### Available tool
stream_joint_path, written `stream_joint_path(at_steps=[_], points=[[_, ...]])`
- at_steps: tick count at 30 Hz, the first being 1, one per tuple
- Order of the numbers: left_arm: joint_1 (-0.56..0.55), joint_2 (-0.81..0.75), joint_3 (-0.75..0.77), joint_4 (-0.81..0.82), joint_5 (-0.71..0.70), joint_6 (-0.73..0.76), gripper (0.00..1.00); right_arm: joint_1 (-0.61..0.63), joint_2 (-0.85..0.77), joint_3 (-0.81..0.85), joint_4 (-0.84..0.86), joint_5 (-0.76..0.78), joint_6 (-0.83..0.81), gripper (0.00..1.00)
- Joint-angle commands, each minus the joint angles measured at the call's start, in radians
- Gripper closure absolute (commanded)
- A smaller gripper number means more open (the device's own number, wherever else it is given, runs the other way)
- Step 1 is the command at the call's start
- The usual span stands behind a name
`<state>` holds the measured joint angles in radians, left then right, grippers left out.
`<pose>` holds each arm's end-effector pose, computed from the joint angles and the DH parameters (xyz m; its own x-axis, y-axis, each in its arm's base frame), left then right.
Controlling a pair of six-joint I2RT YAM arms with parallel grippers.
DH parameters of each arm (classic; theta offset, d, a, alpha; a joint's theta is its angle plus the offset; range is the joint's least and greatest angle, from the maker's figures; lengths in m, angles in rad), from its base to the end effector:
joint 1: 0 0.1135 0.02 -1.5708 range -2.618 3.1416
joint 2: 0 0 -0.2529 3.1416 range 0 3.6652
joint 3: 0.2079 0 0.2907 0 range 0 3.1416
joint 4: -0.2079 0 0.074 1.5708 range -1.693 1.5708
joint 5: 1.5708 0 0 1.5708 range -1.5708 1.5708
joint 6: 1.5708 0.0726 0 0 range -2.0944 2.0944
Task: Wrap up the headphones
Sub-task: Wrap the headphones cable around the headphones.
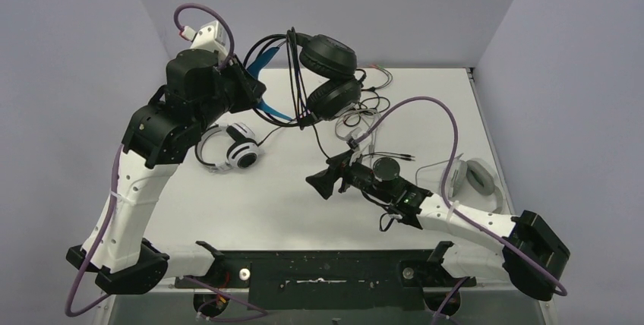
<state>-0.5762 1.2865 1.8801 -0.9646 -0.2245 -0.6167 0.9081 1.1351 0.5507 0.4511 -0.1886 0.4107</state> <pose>0.2488 -0.1424 0.5126 -0.4546 -0.3770 -0.8070 0.1156 0.8734 -0.4732 0.1908 0.2667 0.2166 -0.4298 0.0867 -0.8988 -0.7821 0.4616 0.4186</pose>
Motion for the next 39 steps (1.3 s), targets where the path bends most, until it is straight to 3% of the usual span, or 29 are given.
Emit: stream_joint_path(at_steps=[1, 5, 8, 14, 23, 29, 34, 39], points=[[0.019, -0.049, 0.072, 0.122, 0.079, -0.064, 1.0, -0.041, 0.042, -0.023, 0.255, -0.127, -0.014, 0.03], [0.044, -0.054, 0.073, 0.123, 0.108, -0.08, 1.0, -0.053, 0.064, -0.044, 0.293, -0.148, -0.017, 0.04], [0.063, -0.059, 0.063, 0.135, 0.139, -0.096, 1.0, -0.071, 0.096, -0.048, 0.321, -0.165, 0.008, 0.15], [0.114, -0.069, 0.044, 0.151, 0.222, -0.141, 1.0, -0.098, 0.176, -0.034, 0.385, -0.21, 0.017, 0.2], [0.181, -0.102, 0.01, 0.186, 0.308, -0.161, 1.0, -0.105, 0.255, -0.021, 0.381, -0.269, 0.017, 0.46], [0.233, -0.122, -0.048, 0.277, 0.451, -0.187, 1.0, -0.114, 0.295, -0.022, 0.371, -0.28, 0.034, 0.82], [0.266, -0.121, -0.124, 0.42, 0.667, -0.204, 1.0, -0.153, 0.352, -0.014, 0.363, -0.321, 0.072, 1.0], [0.28, -0.131, -0.153, 0.387, 0.77, -0.109, 1.0, -0.258, 0.396, -0.086, 0.527, -0.405, 0.215, 1.0]])
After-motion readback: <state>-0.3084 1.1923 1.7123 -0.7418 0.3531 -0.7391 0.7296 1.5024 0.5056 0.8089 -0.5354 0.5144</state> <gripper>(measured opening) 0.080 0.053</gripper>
